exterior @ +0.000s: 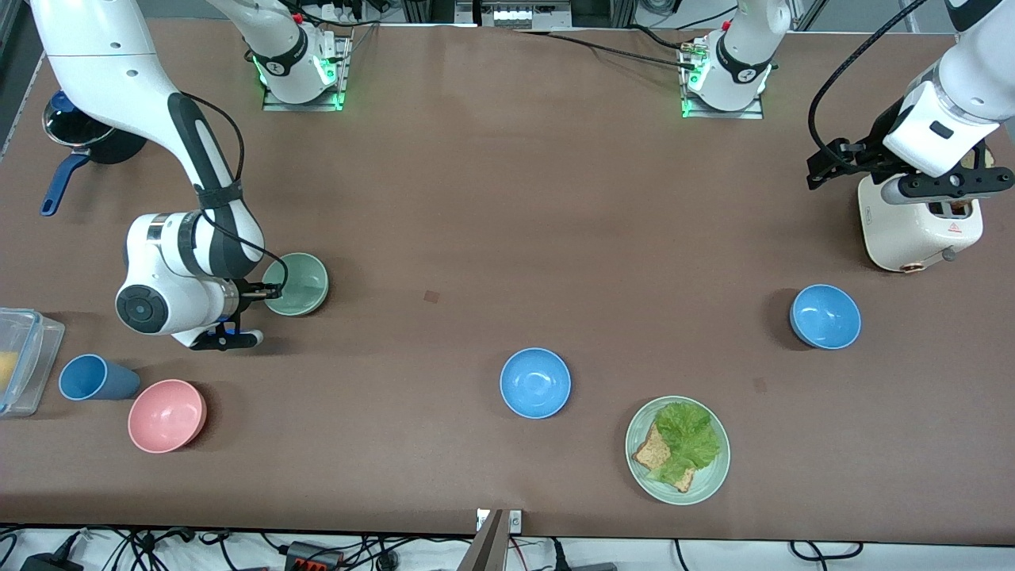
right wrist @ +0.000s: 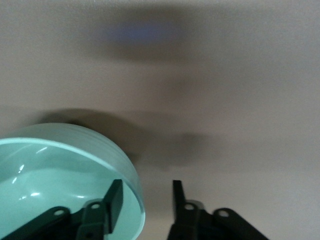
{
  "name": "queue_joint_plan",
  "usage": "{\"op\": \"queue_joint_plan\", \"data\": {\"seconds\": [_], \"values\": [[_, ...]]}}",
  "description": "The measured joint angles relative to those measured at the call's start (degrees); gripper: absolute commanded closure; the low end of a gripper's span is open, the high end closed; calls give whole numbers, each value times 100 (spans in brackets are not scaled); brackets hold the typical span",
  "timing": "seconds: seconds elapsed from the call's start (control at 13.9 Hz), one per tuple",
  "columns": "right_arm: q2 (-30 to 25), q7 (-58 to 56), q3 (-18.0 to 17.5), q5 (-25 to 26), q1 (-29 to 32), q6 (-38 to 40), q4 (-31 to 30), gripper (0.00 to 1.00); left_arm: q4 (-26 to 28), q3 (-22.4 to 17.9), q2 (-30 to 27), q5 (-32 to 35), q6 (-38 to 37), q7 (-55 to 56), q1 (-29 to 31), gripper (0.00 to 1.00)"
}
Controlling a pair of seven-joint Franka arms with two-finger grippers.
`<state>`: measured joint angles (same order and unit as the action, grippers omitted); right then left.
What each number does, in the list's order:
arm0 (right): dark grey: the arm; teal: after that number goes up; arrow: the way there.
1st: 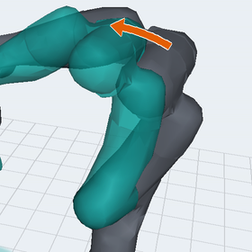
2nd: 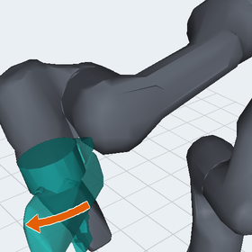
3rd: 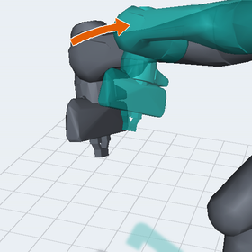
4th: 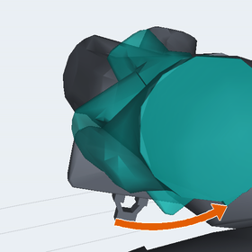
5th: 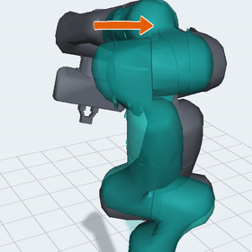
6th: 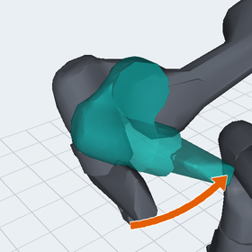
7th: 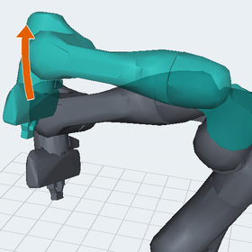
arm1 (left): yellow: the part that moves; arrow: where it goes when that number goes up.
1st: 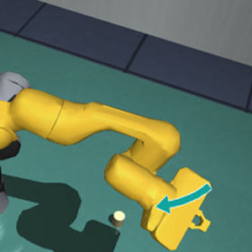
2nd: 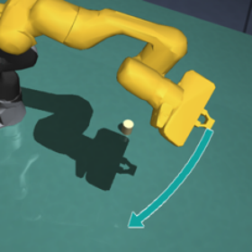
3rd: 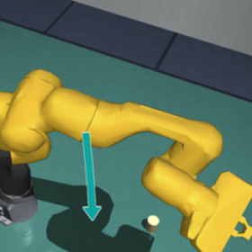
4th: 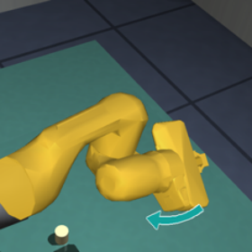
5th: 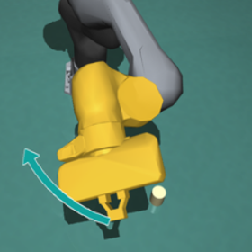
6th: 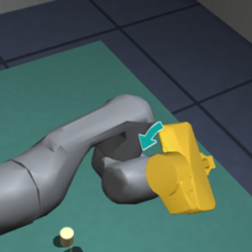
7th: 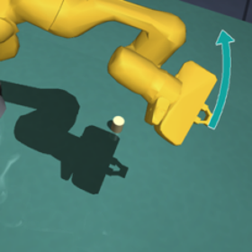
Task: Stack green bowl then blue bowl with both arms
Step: 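Grasp the green bowl rim and slide it toward the table middle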
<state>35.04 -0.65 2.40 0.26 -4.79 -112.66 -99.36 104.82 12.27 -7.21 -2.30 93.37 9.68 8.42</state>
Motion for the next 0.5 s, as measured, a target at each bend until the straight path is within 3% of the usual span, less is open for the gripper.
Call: {"op": "queue_joint_plan", "data": {"seconds": [0.29, 0.5], "values": [[-47, -57, -38, -25, -2, 87, 19, 100, 0, 0, 3, 0, 0, 0, 1, 0], [-172, 53, -431, -143, -23, 141, 159, 100, 0, -1, 11, 0, 0, 0, 2, 0]]}}
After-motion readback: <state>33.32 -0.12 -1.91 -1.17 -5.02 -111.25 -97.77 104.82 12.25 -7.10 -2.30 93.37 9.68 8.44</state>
